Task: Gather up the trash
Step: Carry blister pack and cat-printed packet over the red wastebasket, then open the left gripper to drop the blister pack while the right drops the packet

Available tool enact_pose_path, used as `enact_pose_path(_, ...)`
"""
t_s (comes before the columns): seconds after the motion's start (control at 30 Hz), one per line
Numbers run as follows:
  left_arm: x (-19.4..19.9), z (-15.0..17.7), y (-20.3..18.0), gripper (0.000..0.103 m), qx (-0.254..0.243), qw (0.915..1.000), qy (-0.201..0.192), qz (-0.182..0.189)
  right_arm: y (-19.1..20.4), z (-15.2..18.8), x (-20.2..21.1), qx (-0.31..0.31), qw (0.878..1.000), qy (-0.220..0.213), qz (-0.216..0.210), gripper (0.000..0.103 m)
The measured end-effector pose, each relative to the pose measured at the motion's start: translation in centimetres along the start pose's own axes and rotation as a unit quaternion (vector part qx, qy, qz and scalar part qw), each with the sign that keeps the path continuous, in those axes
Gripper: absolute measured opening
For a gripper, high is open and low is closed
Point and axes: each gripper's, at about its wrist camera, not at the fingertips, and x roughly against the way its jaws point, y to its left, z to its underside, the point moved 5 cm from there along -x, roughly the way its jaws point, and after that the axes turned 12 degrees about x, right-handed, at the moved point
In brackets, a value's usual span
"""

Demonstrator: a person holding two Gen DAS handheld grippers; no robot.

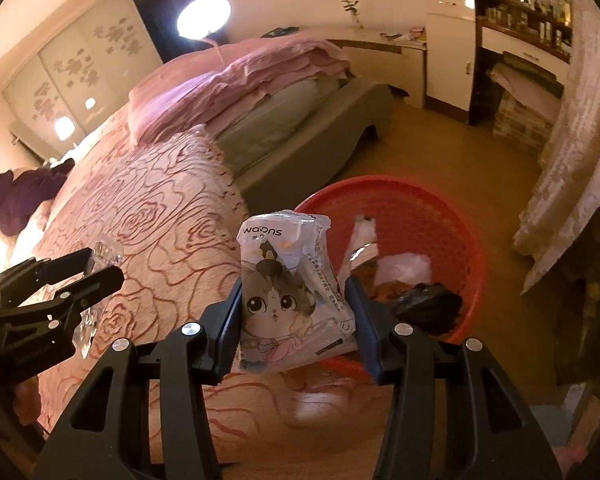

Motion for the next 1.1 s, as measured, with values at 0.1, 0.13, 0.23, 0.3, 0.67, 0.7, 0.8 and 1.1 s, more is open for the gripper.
enact_pose_path(0.1, -0.3, -0.4, -1.0, 0.054, -0.006, 1.0, 0.0, 0.005, -1.0, 0.0, 0.2, -0.008, 1.0, -0.003, 0.008, 0.048)
enact_pose_path(0.13, -0.4, -0.7, -1.4, 0.054, -0.009, 0.9999, 0.0, 0.008, -1.4, 0.1, 0.3, -0.011, 1.0, -0.004, 0.011, 0.048)
enact_pose_path(0.23, -0.7, -1.2, -2.5, 0.054, -0.015, 0.9998, 0.002, 0.016, -2.4, 0.1, 0.5, -0.019, 1.0, -0.007, 0.02, 0.048)
enact_pose_path(0.3, -1.0, -1.4, -3.3, 0.054, -0.021, 0.9995, 0.002, 0.021, -3.1, 0.2, 0.6, -0.023, 0.999, -0.007, 0.026, 0.048)
enact_pose_path(0.67, -4.0, -2.3, -7.8, 0.054, -0.048, 0.9977, 0.025, 0.04, -6.8, 1.1, 1.1, -0.057, 0.997, -0.009, 0.048, 0.048)
enact_pose_path(0.7, -4.3, -2.4, -8.2, 0.054, -0.052, 0.9975, 0.027, 0.041, -7.0, 1.2, 1.1, -0.059, 0.997, -0.009, 0.049, 0.048)
enact_pose_path(0.8, -5.2, -2.4, -9.3, 0.054, -0.059, 0.9968, 0.034, 0.043, -7.9, 1.7, 1.2, -0.07, 0.996, -0.009, 0.055, 0.048)
enact_pose_path(1.1, -8.0, -2.7, -11.7, 0.054, -0.063, 0.995, 0.055, 0.055, -10.0, 2.3, 1.4, -0.09, 0.994, -0.008, 0.065, 0.048)
